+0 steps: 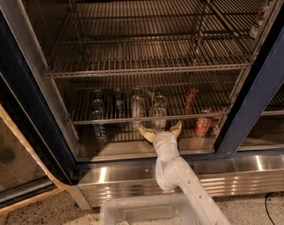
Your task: Pick 7up can from bottom shelf of fridge
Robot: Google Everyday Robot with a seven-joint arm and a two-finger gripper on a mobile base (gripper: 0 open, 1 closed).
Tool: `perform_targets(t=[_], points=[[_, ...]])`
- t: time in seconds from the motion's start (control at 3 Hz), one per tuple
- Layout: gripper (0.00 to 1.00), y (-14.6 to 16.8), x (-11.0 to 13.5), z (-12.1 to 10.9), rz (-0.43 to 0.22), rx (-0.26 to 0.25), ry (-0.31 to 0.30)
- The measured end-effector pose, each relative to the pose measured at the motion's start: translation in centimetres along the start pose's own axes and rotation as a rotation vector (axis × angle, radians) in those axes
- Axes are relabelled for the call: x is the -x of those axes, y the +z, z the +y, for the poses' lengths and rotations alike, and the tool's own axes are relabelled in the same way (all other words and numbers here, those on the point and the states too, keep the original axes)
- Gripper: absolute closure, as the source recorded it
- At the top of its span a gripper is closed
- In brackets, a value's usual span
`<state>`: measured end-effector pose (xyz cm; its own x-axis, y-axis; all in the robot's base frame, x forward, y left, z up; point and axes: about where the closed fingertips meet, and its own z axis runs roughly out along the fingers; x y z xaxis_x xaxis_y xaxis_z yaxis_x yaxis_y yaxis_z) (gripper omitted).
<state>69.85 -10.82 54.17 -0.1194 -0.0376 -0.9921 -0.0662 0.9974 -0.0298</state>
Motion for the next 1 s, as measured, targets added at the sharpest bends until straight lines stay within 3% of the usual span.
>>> perform_targets(t=[0.67, 1.0], points=[[0.0, 1.7, 0.0, -0.7, -0.022, -0.042, 0.022], [0.16, 1.8, 0.0, -0.8, -0.025, -0.046, 0.02]])
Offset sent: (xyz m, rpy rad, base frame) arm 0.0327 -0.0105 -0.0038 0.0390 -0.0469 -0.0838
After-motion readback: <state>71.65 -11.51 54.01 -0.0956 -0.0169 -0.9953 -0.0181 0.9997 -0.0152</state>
